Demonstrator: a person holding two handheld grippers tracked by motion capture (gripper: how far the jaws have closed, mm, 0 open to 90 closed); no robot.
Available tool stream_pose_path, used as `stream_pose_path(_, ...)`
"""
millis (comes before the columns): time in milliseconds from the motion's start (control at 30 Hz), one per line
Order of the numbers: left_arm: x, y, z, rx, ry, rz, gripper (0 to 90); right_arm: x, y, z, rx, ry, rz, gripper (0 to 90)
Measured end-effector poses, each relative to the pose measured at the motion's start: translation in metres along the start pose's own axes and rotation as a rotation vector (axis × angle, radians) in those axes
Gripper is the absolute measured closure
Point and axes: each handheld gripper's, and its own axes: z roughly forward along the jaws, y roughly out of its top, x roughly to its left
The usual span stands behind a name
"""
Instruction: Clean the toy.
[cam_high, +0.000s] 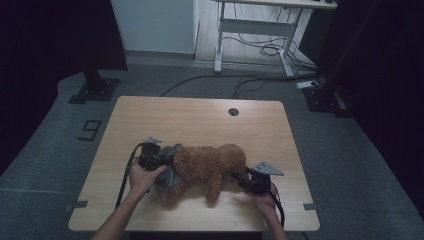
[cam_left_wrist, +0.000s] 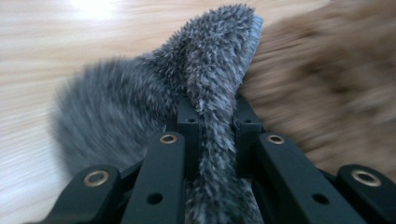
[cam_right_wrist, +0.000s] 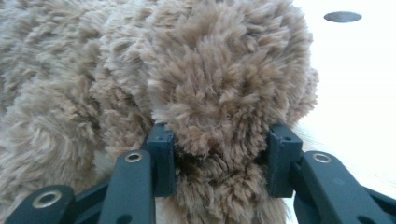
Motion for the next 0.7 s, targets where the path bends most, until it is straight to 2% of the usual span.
stream_pose_path(67, -0.007, 0.005, 0.005, 0.002, 0.016, 0.017, 78.6, 0.001, 0.000, 0.000, 0.001, -0.006, -0.002, 55.2)
stream_pose_path(133, -0.009, 0.010, 0.011, -0.004, 0.017, 0.008, 78.9, -0.001, 0.000, 0.001, -0.007, -0.006, 0.015, 55.4)
stream_pose_path(167, -0.005, 0.014, 0.013, -0.011, 0.001, -0.012, 79.0, -0.003, 0.000, 0.001, -0.013, -0.005, 0.022, 55.6)
stream_pose_path(300, 0.009, 0.025, 0.018, -0.037, -0.016, -0.058, 79.2, -0.002, 0.008, 0.010, -0.061, -0.022, -0.028, 57.0)
stream_pose_path(333, 0.011, 0.027, 0.018, -0.047, -0.018, -0.070, 79.3, -0.001, 0.011, 0.014, -0.077, -0.033, -0.063, 57.0)
stream_pose_path(400, 0.018, 0.030, 0.017, -0.069, -0.021, -0.083, 79.3, 0.000, 0.015, 0.022, -0.080, -0.051, -0.100, 56.9)
stream_pose_path(467, 0.024, 0.029, 0.017, -0.079, -0.031, -0.093, 79.2, 0.000, 0.015, 0.027, -0.079, -0.054, -0.111, 56.1)
stream_pose_path(500, 0.027, 0.027, 0.016, -0.086, -0.051, -0.105, 79.1, 0.000, 0.015, 0.027, -0.076, -0.056, -0.117, 55.1)
stream_pose_path(600, 0.028, 0.026, 0.006, -0.110, -0.076, -0.123, 78.5, -0.002, 0.011, 0.022, -0.058, -0.058, -0.125, 51.9)
stream_pose_path(667, 0.027, 0.030, -0.006, -0.150, -0.083, -0.122, 78.3, -0.002, 0.008, 0.018, -0.044, -0.053, -0.132, 51.4)
stream_pose_path(700, 0.023, 0.035, -0.015, -0.169, -0.082, -0.104, 78.3, -0.002, 0.006, 0.017, -0.042, -0.052, -0.139, 51.1)
